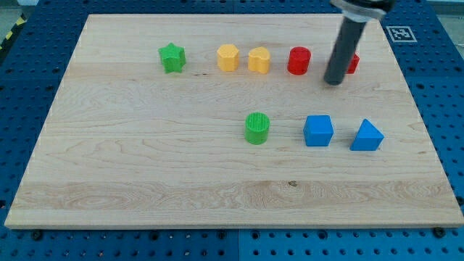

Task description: Push green star towards bottom

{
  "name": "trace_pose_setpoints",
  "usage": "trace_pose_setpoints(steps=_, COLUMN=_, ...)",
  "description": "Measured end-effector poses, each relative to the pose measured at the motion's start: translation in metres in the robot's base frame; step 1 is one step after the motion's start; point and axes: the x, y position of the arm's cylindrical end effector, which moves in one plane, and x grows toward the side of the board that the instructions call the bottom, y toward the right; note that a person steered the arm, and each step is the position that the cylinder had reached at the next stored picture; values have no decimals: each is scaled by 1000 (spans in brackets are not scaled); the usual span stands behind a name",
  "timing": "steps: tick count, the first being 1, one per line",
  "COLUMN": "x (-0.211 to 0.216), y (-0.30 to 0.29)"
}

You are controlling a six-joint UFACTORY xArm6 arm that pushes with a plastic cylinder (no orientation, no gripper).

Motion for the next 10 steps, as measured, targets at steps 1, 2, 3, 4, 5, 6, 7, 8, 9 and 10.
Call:
trace_pose_setpoints(steps=1, x=6, y=-62)
trace_pose_setpoints(steps=2, x=17, y=-125)
trace_pose_setpoints(steps=3, x=26, y=-202)
trace_pose_setpoints(steps=4, x=23, y=-279)
trace_pose_setpoints(steps=5, x=0, y=-341)
trace_pose_setpoints(steps=6, x=-62, y=-339)
trace_pose_setpoints(steps=7, x=-106, y=-294)
trace_pose_setpoints(steps=8, x=-109, y=-272)
trace_pose_setpoints(steps=9, x=-99, y=-272)
trace_pose_setpoints(steps=10, x=-85, y=-272)
